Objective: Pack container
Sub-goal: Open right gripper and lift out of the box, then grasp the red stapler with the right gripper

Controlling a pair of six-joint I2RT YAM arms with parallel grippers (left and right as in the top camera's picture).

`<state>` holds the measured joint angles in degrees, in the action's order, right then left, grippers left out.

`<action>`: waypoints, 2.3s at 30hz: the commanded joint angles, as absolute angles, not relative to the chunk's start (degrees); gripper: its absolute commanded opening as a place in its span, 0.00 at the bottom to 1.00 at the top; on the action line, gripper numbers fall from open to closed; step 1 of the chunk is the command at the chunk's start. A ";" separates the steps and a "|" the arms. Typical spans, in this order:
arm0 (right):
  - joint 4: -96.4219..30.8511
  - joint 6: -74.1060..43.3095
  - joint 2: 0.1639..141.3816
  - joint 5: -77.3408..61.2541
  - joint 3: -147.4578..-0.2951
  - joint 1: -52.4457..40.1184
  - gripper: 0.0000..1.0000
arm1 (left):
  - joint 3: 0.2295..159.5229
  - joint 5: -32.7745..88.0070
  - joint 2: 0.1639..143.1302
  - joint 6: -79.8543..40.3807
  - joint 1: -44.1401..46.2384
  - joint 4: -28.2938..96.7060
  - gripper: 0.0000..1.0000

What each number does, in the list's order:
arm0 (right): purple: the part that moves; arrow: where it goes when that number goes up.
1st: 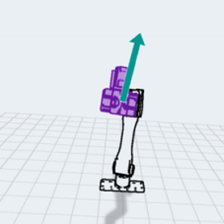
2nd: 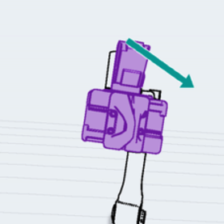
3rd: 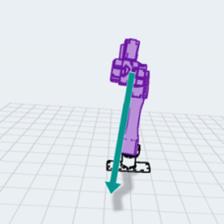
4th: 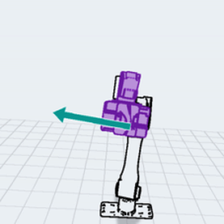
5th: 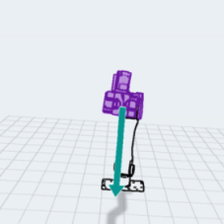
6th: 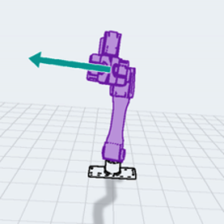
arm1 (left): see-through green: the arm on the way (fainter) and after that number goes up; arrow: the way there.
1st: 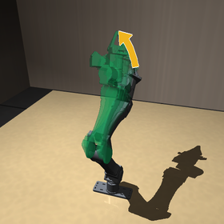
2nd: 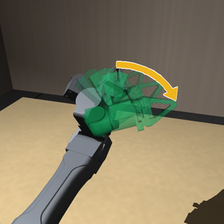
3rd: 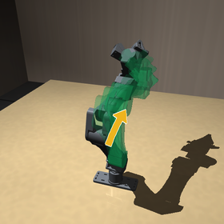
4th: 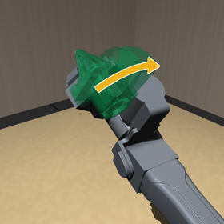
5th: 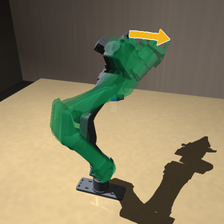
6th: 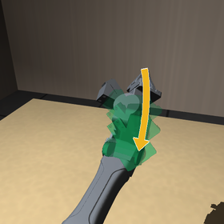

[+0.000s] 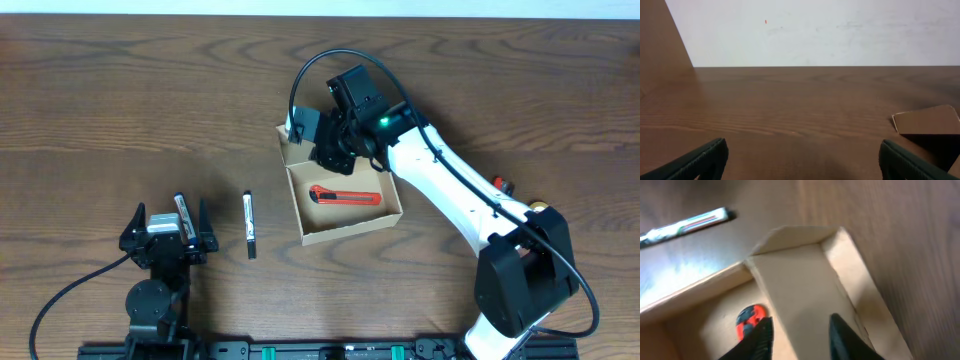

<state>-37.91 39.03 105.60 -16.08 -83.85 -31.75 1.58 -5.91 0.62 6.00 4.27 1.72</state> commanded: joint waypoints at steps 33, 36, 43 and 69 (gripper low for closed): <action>-80.55 -26.89 88.20 5.15 -93.56 9.80 0.99 | 0.27 -5.87 0.27 5.56 4.05 3.81 0.95; -75.55 -26.70 89.86 6.50 -89.60 11.84 0.99 | 0.27 -5.32 0.27 5.56 4.05 3.81 0.95; -67.00 -22.13 97.14 6.59 -80.90 12.62 0.99 | 0.27 -4.40 0.27 5.56 4.10 3.90 0.95; -49.25 -17.47 109.80 6.48 -69.76 12.71 0.99 | 0.27 -4.43 0.27 5.56 4.10 3.92 0.95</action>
